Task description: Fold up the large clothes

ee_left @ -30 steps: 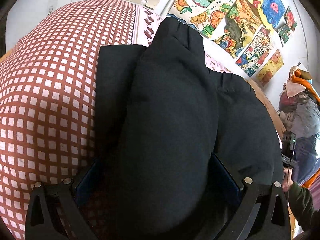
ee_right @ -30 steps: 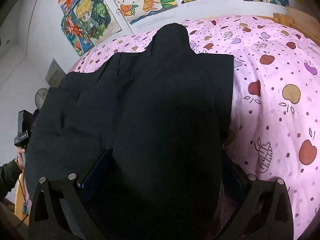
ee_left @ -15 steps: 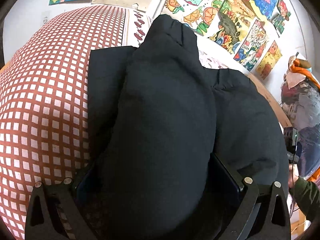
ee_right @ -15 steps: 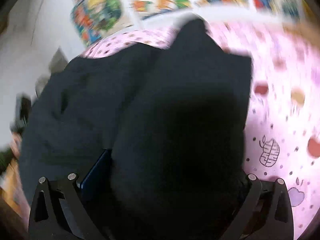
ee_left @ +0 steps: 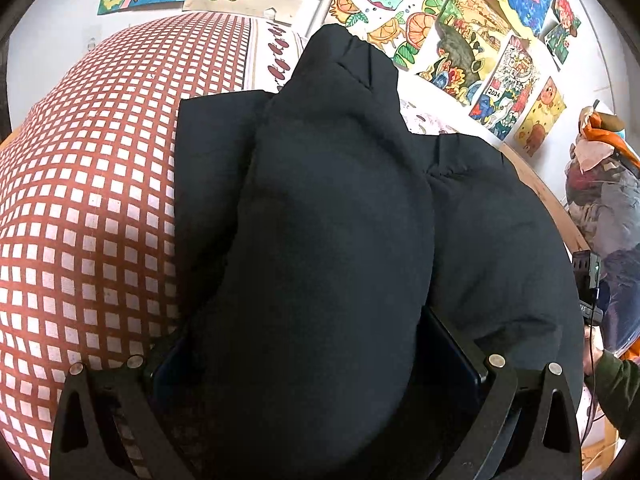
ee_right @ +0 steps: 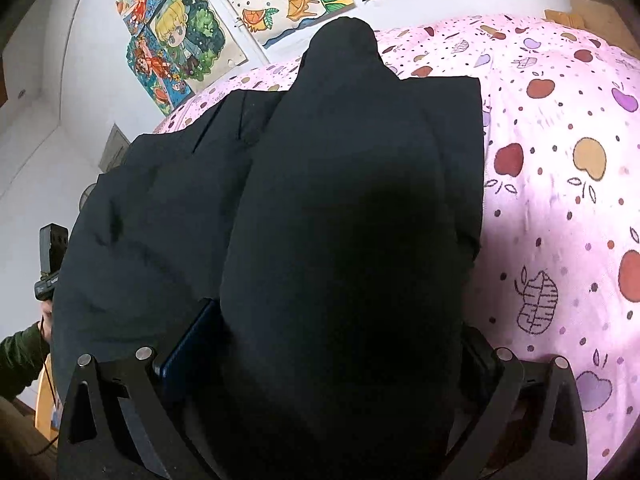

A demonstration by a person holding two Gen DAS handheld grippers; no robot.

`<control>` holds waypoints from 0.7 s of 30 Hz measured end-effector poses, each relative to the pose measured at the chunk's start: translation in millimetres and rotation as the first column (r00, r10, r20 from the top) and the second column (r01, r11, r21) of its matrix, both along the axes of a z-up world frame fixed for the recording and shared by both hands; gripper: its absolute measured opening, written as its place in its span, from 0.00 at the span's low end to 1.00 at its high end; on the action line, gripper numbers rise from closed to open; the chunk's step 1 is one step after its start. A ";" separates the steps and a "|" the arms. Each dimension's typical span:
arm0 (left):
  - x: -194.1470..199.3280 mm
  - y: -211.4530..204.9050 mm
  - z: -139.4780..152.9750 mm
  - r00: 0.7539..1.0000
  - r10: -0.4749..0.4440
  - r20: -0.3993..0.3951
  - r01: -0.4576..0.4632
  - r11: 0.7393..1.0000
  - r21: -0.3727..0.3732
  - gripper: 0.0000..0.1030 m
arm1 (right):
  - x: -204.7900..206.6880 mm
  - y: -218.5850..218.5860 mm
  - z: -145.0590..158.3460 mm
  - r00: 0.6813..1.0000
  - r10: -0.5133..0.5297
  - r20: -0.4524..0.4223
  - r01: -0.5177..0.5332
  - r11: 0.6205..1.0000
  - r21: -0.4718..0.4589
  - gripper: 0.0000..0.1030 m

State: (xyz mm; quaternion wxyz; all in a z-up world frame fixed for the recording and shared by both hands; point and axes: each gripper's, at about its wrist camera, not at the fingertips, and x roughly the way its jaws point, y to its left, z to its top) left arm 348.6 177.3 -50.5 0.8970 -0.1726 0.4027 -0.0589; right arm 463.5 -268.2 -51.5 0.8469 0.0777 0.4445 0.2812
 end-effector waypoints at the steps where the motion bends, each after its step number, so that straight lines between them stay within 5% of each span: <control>1: 0.1 -0.3 0.1 1.000 0.000 0.000 0.000 1.000 0.000 1.00 | -0.9 -2.3 -0.3 1.000 0.000 0.000 0.000 1.000 0.000 0.99; 21: -6.8 10.9 -4.2 1.000 -0.007 0.010 0.008 0.999 -0.047 1.00 | -4.9 -2.6 8.9 1.000 -0.001 0.012 0.002 0.999 -0.045 0.99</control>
